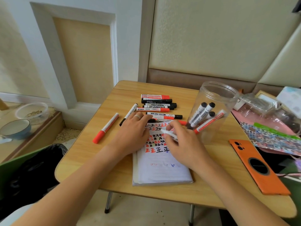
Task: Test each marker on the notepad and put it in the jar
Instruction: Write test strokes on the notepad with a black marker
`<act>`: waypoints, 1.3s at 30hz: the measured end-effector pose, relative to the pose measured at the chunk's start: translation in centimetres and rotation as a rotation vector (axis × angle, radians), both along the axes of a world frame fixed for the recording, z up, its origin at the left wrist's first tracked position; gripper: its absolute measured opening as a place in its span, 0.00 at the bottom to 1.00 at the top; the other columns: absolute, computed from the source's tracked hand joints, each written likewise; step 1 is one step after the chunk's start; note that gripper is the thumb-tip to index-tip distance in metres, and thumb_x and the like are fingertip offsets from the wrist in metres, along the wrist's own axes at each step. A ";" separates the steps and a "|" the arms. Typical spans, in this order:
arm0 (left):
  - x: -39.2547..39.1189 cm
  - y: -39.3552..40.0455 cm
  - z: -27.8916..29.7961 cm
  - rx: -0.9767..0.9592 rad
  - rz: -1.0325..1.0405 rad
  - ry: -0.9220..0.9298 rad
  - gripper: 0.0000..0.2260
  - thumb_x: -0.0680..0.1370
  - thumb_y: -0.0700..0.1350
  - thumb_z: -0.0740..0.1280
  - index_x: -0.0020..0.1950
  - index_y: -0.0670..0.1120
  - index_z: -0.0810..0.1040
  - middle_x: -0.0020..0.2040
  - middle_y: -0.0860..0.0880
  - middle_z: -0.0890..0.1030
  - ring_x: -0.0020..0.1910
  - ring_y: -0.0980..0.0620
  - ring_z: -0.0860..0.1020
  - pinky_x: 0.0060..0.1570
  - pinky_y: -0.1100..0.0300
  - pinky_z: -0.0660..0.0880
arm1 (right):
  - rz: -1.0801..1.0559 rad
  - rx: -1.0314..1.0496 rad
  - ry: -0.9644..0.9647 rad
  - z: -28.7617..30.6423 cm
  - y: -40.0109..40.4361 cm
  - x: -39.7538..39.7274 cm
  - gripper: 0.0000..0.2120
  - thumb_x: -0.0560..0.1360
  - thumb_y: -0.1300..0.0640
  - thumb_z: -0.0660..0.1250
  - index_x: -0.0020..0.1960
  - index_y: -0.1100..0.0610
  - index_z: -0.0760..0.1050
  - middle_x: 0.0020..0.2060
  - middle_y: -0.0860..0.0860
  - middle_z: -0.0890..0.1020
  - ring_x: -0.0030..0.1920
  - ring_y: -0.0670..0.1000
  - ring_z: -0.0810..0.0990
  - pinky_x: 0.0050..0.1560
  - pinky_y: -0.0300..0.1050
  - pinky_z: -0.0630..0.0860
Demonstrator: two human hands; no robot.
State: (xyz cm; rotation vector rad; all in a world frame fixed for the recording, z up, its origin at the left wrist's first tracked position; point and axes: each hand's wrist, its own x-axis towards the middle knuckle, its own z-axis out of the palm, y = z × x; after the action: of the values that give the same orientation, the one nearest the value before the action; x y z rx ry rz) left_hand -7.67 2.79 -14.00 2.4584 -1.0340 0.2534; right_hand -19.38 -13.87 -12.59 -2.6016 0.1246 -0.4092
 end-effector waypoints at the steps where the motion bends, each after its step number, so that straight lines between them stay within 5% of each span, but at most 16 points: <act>1: -0.2 0.1 0.1 -0.004 0.001 0.004 0.21 0.83 0.50 0.60 0.77 0.52 0.66 0.70 0.51 0.71 0.72 0.52 0.65 0.67 0.58 0.65 | -0.009 0.079 -0.010 0.1 -0.3 -0.1 0.02 0.83 0.54 0.60 0.55 0.48 0.68 0.36 0.49 0.81 0.34 0.52 0.81 0.37 0.60 0.78; 4: -1.2 0.4 0.5 0.017 -0.029 -0.010 0.20 0.81 0.55 0.62 0.73 0.55 0.68 0.69 0.54 0.70 0.71 0.52 0.65 0.69 0.54 0.60 | -0.063 0.278 -0.017 0.5 -1.2 -0.4 0.04 0.83 0.58 0.58 0.52 0.49 0.66 0.42 0.55 0.82 0.42 0.57 0.84 0.43 0.66 0.79; 6: -1.8 0.6 0.6 0.051 -0.065 -0.019 0.20 0.80 0.55 0.63 0.72 0.56 0.69 0.70 0.55 0.69 0.72 0.53 0.64 0.72 0.53 0.54 | -0.060 0.404 -0.012 0.8 -1.5 -0.7 0.06 0.83 0.61 0.60 0.52 0.51 0.66 0.44 0.58 0.81 0.41 0.54 0.85 0.42 0.61 0.82; 10: -2.2 0.7 0.4 0.057 -0.073 -0.032 0.19 0.79 0.49 0.65 0.70 0.57 0.73 0.72 0.57 0.69 0.74 0.54 0.59 0.74 0.51 0.49 | -0.015 0.648 -0.051 1.1 -2.1 -1.1 0.06 0.81 0.67 0.65 0.50 0.57 0.76 0.45 0.57 0.83 0.43 0.52 0.86 0.46 0.50 0.83; 15: -2.8 0.2 0.4 0.027 -0.138 -0.053 0.24 0.75 0.39 0.67 0.69 0.57 0.76 0.75 0.57 0.67 0.79 0.53 0.55 0.77 0.50 0.45 | 0.028 1.072 -0.048 1.0 -2.5 -1.4 0.15 0.83 0.68 0.60 0.58 0.56 0.83 0.54 0.53 0.86 0.50 0.54 0.86 0.51 0.50 0.81; 17: -3.3 0.0 0.6 0.024 -0.208 0.011 0.28 0.74 0.35 0.64 0.72 0.55 0.74 0.76 0.56 0.68 0.79 0.54 0.58 0.77 0.57 0.49 | 0.047 1.161 -0.057 0.8 -2.7 -1.5 0.17 0.83 0.69 0.58 0.61 0.56 0.82 0.56 0.55 0.85 0.50 0.53 0.86 0.51 0.48 0.81; 19: -3.7 0.0 0.8 0.024 -0.235 0.137 0.29 0.75 0.36 0.62 0.75 0.54 0.71 0.76 0.56 0.69 0.76 0.54 0.64 0.72 0.64 0.58 | 0.079 1.167 -0.065 0.6 -3.0 -1.8 0.18 0.82 0.71 0.59 0.62 0.57 0.81 0.56 0.58 0.85 0.49 0.54 0.85 0.49 0.45 0.83; 21: -3.9 0.0 0.6 0.023 -0.225 0.191 0.25 0.78 0.47 0.59 0.76 0.57 0.68 0.75 0.54 0.70 0.73 0.53 0.67 0.72 0.59 0.60 | 0.129 1.101 -0.074 0.2 -3.3 -2.2 0.17 0.81 0.72 0.62 0.64 0.57 0.80 0.53 0.58 0.85 0.48 0.53 0.84 0.48 0.44 0.82; 26: -4.1 -0.4 -0.1 0.128 -0.153 0.128 0.31 0.75 0.77 0.49 0.75 0.67 0.64 0.68 0.56 0.68 0.73 0.54 0.65 0.78 0.40 0.45 | 0.116 1.010 -0.101 -0.6 -3.4 -2.6 0.09 0.78 0.64 0.69 0.58 0.58 0.78 0.40 0.54 0.82 0.41 0.51 0.80 0.41 0.41 0.77; 29: -4.2 -0.5 -0.4 0.174 -0.166 0.084 0.34 0.72 0.79 0.54 0.76 0.67 0.61 0.71 0.55 0.64 0.76 0.53 0.59 0.78 0.39 0.41 | 0.031 1.009 -0.125 -0.8 -3.3 -2.7 0.02 0.79 0.56 0.69 0.50 0.54 0.77 0.35 0.53 0.78 0.35 0.51 0.75 0.35 0.40 0.72; 34: -4.0 -0.6 -0.6 0.160 -0.266 0.105 0.32 0.76 0.72 0.59 0.79 0.65 0.59 0.82 0.59 0.51 0.80 0.59 0.41 0.77 0.46 0.30 | -0.034 0.960 -0.134 -1.2 -3.2 -2.8 0.04 0.83 0.60 0.64 0.51 0.60 0.76 0.33 0.55 0.77 0.31 0.52 0.74 0.29 0.41 0.68; 39: -3.8 -0.5 -1.2 0.149 -0.272 0.148 0.34 0.76 0.73 0.60 0.79 0.63 0.59 0.82 0.60 0.54 0.80 0.62 0.43 0.78 0.46 0.35 | -0.028 0.986 -0.159 -0.8 -2.9 -2.8 0.04 0.76 0.55 0.65 0.48 0.55 0.77 0.34 0.55 0.78 0.29 0.53 0.75 0.24 0.40 0.65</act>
State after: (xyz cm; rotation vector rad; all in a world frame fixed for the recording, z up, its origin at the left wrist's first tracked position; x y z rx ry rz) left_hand -11.43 2.31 -15.17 2.3847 -1.3441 -0.0947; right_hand -22.22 -16.80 -13.39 -1.5948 0.2358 -0.4201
